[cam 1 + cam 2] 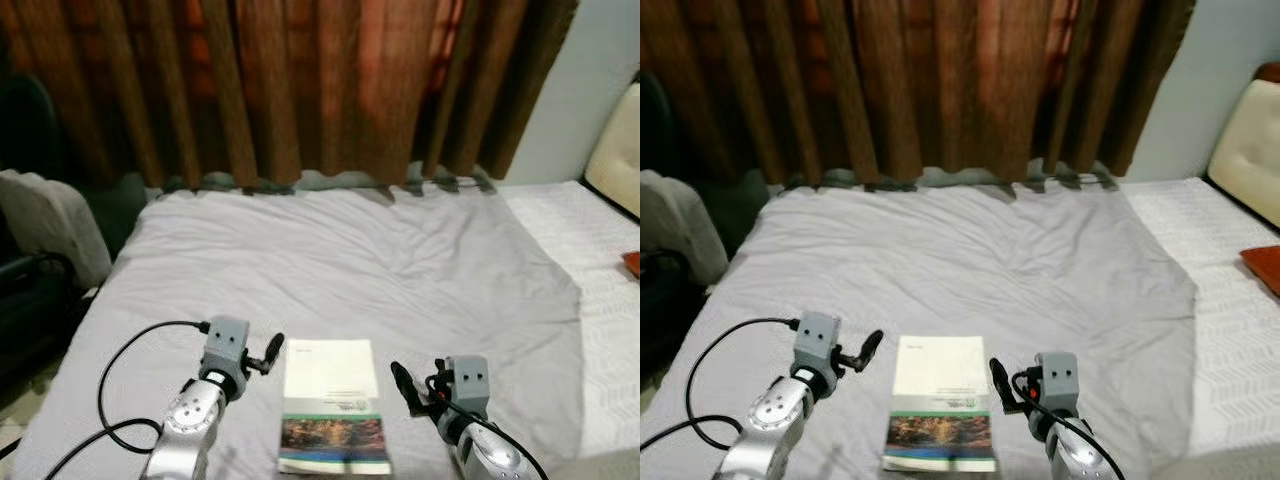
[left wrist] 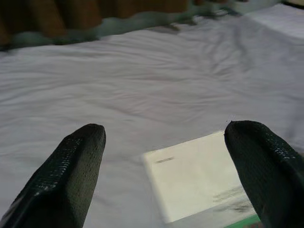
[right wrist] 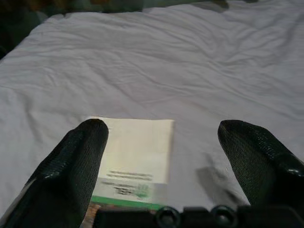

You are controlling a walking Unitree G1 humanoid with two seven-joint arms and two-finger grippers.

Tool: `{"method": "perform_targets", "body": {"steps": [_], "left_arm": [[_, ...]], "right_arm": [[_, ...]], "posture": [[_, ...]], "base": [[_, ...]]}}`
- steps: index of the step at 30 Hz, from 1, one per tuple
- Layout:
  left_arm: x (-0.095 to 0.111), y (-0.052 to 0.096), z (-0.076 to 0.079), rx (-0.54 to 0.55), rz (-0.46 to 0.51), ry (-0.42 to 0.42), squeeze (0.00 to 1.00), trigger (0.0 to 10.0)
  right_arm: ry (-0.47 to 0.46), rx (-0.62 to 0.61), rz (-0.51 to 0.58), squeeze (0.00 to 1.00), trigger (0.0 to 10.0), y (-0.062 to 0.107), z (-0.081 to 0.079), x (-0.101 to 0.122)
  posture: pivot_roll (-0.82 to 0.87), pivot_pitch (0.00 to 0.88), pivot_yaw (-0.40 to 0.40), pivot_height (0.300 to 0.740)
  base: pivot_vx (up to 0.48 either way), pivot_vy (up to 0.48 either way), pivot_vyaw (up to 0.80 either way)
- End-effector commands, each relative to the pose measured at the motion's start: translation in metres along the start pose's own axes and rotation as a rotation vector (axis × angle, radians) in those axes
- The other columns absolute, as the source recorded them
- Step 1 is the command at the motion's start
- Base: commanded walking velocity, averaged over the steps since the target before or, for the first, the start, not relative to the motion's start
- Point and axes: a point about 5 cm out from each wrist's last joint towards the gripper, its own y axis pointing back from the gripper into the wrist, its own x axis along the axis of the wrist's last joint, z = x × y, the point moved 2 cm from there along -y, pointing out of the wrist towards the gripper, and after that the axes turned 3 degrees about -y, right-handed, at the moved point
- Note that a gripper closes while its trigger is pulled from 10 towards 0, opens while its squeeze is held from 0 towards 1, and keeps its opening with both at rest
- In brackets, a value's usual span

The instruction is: Clean up the room

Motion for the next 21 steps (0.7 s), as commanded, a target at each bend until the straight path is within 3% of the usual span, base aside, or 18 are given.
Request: {"method": "perform_targets", "body": {"steps": [1,10,12,14,18,20,21], "left_arm": [[0.004,0.0,0.0,0.0,0.015,-0.018,0.0,10.0],[0.001,0.004,-0.008,0.046,0.003,0.003,0.0,10.0],[0.0,0.012,-0.01,0.061,0.007,0.034,0.0,10.0],[0.001,0.015,-0.011,0.051,0.015,0.038,0.0,10.0],[0.005,0.022,-0.01,-0.012,0.044,-0.016,0.0,10.0],[-0.004,0.037,-0.008,-0.109,0.038,-0.144,0.0,10.0],[-0.009,0.046,-0.006,-0.153,0.024,-0.201,0.0,10.0]], "right_arm": [[-0.005,-0.002,-0.014,0.0,10.0,0.0,0.003,-0.001],[-0.032,0.055,-0.081,0.0,10.0,-0.003,-0.005,-0.011],[-0.211,0.146,-0.209,0.0,10.0,-0.012,-0.023,-0.029],[-0.248,0.16,-0.249,0.0,10.0,-0.016,-0.028,-0.034],[-0.27,0.172,-0.294,0.0,10.0,-0.023,-0.035,-0.04],[-0.272,0.162,-0.312,0.0,10.0,-0.027,-0.036,-0.042],[-0.267,0.157,-0.321,0.0,10.0,-0.027,-0.036,-0.043]], "posture": [[-0.02,0.031,-0.016,0.74],[0.01,0.036,-0.03,0.74],[0.05,0.099,-0.023,0.74],[0.06,0.114,-0.025,0.74],[0.08,0.152,-0.033,0.74],[0.17,0.31,-0.042,0.74],[0.18,0.338,-0.034,0.74]], "base": [[0.345,-0.33,0.0],[0.04,-0.035,0.0],[0.0,0.0,0.0],[0.0,0.0,0.0],[0.0,0.0,0.0],[0.0,0.0,0.0],[0.0,0.0,0.0]]}}
